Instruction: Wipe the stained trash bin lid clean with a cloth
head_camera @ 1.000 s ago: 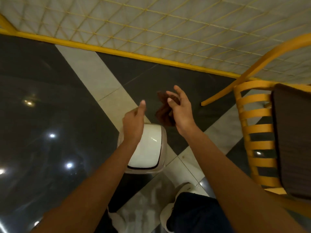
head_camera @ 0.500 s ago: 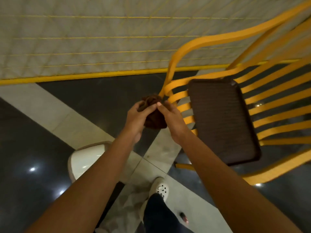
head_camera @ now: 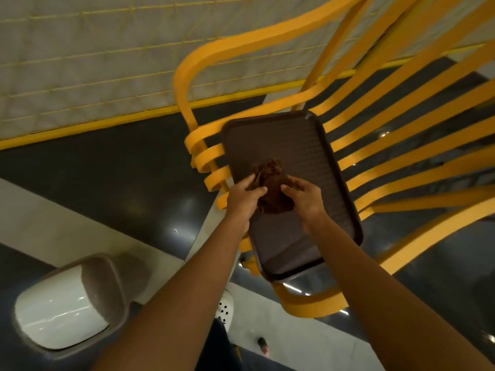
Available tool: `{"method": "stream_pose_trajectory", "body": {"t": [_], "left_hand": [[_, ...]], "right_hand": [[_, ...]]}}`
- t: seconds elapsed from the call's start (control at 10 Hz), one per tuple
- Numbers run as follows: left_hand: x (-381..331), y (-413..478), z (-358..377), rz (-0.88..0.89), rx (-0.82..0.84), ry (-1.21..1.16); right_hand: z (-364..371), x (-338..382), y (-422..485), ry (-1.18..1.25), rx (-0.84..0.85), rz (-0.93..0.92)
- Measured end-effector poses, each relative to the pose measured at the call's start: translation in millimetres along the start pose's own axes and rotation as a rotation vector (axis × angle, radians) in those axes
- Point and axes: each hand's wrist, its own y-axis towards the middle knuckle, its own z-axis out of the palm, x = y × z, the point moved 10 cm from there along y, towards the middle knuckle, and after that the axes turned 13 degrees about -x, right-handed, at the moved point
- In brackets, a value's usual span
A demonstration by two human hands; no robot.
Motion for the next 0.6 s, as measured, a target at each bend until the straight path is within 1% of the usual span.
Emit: {"method": "stream_pose_trajectory", "body": {"t": [0.2, 0.3, 0.4, 0.5, 0.6], "left_hand": [[50, 11, 13, -0.103, 0.028, 0.079], [54, 11, 19, -0.095, 0.054, 0.107], [45, 4, 17, -0.09, 0.075, 0.103], [25, -1, 4, -0.045, 0.093, 0.111], [-13, -14, -28, 0.027, 0.08, 0.123]], "right_hand": [[7, -50, 27, -0.171, 0.083, 0.081], [6, -54, 37, -0.25, 0.063, 0.057], [5, -39, 36, -0.338, 0.044, 0.008], [6, -10, 30, -0.402, 0.001, -0.111], [20, 32, -4, -0.418, 0.014, -0.205]]}}
